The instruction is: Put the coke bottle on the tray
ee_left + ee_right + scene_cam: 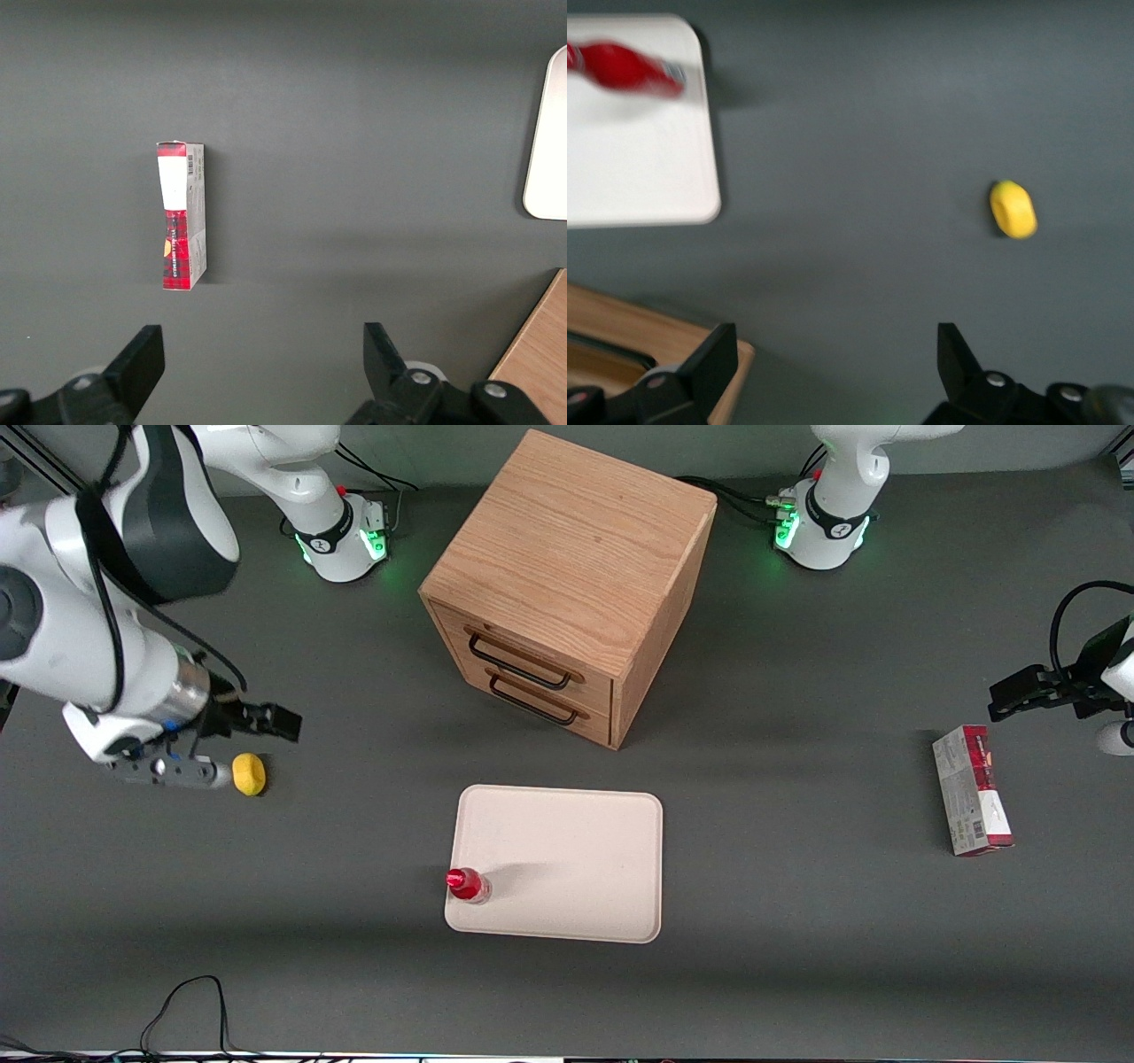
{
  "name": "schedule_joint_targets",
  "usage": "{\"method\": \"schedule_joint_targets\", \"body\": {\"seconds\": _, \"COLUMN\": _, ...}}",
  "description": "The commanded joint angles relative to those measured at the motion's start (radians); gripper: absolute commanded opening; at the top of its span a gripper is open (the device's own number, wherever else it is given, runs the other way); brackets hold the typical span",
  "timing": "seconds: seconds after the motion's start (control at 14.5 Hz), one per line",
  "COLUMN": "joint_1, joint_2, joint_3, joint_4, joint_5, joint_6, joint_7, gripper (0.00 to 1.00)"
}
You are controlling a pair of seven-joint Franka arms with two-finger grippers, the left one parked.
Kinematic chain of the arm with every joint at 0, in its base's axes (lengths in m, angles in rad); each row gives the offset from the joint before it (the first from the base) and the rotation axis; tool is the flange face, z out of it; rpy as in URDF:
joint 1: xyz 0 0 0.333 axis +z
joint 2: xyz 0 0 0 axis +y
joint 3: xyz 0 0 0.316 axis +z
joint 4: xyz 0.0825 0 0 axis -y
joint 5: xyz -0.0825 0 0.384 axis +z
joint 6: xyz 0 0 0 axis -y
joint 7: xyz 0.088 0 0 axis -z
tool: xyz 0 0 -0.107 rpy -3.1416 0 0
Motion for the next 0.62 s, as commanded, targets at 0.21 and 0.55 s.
{"method": "schedule_joint_targets", "body": {"seconds": 0.21, "joint_1": 0.081, "joint_2": -0.273, "joint_3": -0.165, "joint_4": -0.233, "joint_5": 0.046, "joint_6": -0.014, "joint_7": -0.216, "gripper": 1.00}}
{"method": "schedule_joint_targets", "body": {"seconds": 0.55, "joint_1": 0.083, "joint_2": -0.246, "joint_3": -0.164, "joint_4": -0.164, "joint_5": 0.048, "joint_6": -0.050, "joint_7": -0.219, "gripper": 1.00}}
